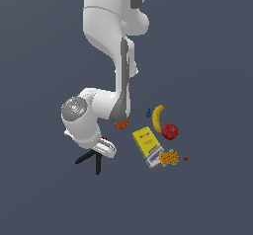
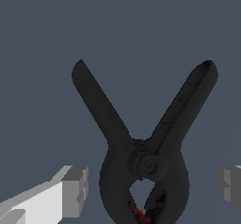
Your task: Pick up a designated object from a clutter of objects.
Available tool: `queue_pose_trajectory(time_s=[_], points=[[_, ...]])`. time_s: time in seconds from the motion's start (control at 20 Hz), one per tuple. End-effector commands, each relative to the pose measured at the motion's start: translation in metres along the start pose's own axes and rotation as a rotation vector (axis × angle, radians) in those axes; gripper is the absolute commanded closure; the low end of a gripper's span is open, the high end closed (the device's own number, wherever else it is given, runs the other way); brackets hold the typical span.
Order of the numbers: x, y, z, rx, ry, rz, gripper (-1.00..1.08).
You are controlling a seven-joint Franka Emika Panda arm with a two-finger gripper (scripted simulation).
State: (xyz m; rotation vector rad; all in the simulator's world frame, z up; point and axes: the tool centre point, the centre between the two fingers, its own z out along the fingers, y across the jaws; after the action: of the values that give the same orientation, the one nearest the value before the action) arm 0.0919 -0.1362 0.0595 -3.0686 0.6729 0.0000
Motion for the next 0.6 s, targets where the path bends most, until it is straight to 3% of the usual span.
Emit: queue_pose_trajectory(time_s=[0.0,0.5,0.55], points=[[-0.001,0.000,0.011,0.000,-0.001,0.001,-0.92],[0.000,0.000,0.040,0.000,0.000,0.002,-0.92],[0.000,0.000,0.040,0.000,0.000,0.002,1.08]])
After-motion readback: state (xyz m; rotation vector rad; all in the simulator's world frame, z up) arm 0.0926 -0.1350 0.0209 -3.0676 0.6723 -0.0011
